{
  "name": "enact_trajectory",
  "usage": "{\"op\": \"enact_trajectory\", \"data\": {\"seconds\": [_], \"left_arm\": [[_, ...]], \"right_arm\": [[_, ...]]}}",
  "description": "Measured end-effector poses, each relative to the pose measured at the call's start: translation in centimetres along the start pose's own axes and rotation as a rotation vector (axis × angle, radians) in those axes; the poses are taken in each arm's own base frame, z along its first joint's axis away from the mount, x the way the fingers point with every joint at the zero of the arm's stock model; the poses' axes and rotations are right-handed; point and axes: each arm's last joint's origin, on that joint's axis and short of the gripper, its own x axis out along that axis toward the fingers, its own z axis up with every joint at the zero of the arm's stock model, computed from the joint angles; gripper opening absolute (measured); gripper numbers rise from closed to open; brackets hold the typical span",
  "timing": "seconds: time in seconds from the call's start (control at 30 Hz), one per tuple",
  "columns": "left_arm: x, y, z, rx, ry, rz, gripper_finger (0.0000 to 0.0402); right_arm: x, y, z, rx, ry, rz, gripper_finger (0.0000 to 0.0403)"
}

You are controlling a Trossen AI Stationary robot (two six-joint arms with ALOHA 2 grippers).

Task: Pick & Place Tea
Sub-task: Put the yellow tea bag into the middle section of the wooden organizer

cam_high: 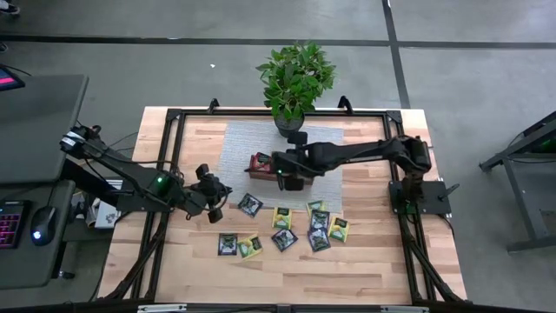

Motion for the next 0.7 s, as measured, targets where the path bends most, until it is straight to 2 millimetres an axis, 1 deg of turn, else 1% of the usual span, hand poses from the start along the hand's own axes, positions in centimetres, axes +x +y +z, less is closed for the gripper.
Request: {"op": "enact_trajectory", "data": {"seconds": [0.13,0.27,0.53,0.7], "left_arm": [[0.0,0.0,0.0,0.0,0.001,0.001,0.0031],[0.0,0.0,0.0,0.0,0.001,0.005,0.0031],[0.0,0.0,0.0,0.001,0.005,-0.001,0.0031],[0.0,0.0,-0.1,0.002,0.006,0.001,0.0031]], "right_arm": [[1.3,-0.3,0.0,0.007,0.021,0.004,0.0],[2.1,-0.2,0.0,-0.003,-0.012,0.024,0.0],[4.3,1.5,-2.1,-0.036,0.044,0.033,0.0],[4.8,1.9,-2.5,-0.035,0.042,0.049,0.0]]}}
